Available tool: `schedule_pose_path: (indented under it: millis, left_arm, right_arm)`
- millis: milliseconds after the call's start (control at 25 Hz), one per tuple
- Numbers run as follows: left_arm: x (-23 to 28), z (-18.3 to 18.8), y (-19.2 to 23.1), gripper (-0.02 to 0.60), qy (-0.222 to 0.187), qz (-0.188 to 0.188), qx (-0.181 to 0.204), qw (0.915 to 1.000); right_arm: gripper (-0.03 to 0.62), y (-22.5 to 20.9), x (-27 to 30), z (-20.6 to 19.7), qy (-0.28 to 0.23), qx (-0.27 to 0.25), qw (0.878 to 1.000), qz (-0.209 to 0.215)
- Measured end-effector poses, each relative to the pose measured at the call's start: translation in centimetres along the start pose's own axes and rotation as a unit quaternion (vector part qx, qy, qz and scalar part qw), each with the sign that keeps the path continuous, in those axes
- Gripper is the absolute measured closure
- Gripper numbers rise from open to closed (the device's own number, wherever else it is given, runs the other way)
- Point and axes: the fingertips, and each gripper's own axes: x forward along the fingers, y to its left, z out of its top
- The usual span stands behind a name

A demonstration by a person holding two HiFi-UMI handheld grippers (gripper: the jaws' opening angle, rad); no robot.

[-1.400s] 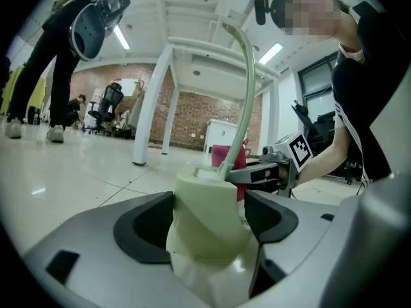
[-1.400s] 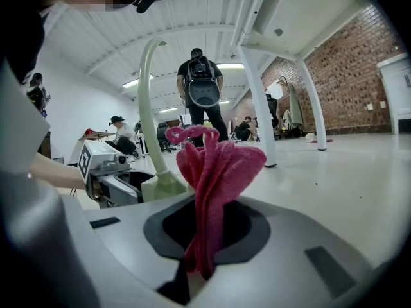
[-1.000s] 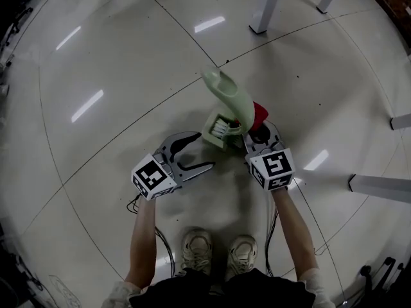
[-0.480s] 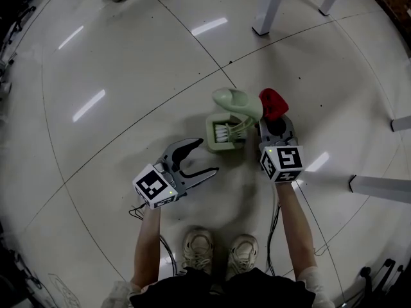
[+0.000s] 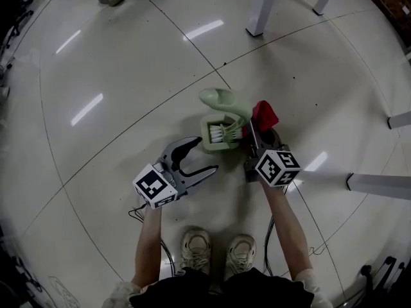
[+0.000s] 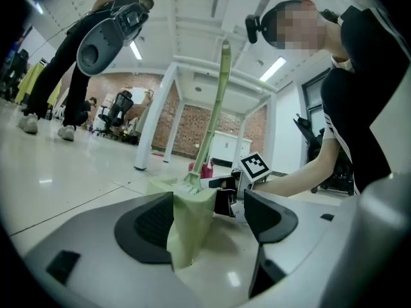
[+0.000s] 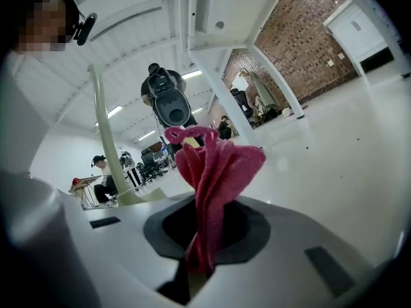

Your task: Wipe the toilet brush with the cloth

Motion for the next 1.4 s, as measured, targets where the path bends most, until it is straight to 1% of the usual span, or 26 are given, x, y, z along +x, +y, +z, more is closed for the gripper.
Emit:
schedule_pose_path:
  millis: [320,440,640,800,880,960,1040,1160,1400]
  left_arm:
    - [0.0,-0.5,0.1,0.258,0.007,0.004,0.002,1.0000]
    - [0.0,-0.7,0.1,0.258,0.009,0.009,0.001,0.9999]
    - [0.1,-0.8,0.2,0.258,0.003,0.015,-0.006,0.9999]
    - [0.1,-1.1,0.2,0.258,0.012,0.014,-0.005,0.9998]
    - [0.1,-1.2,0.1,0.258,0.013,0.016,-0.009,0.9997]
    - [0.0,-1.3,0.2,0.258,0.012,0.018,-0.009,0.9997]
    - [0.2,-1.3,0.4,0.258,0.010,0.020,-0.013,0.9997]
    - [0.4,-1.3,0.4,0.258,0.008,0.021,-0.018,0.9996]
    - [0.5,-1.1,0.8,0.258,0.001,0.021,-0.021,0.9995]
  right_arm:
    - [0.563,1.6,-1.6,-1.1,0.010,-0.006,1.000,0.008]
    - [0.563,1.2,-2.8,-1.6,0.009,0.006,1.000,0.002]
    - [0.563,1.2,-4.1,-2.1,0.013,0.009,1.000,0.000]
    - [0.563,1.1,-6.0,-2.3,0.005,0.034,0.999,-0.014]
    - [0.563,1.7,-7.7,-2.2,-0.002,0.017,1.000,-0.024]
    - [0.563,3.5,-8.3,-2.9,0.008,-0.014,1.000,-0.010]
    - [0.563,5.0,-7.9,-4.0,0.025,-0.023,0.999,0.009]
    - [0.563,6.2,-7.2,-4.9,0.043,-0.046,0.998,0.024]
    - [0.563,8.7,-6.9,-5.2,0.043,-0.123,0.991,0.036]
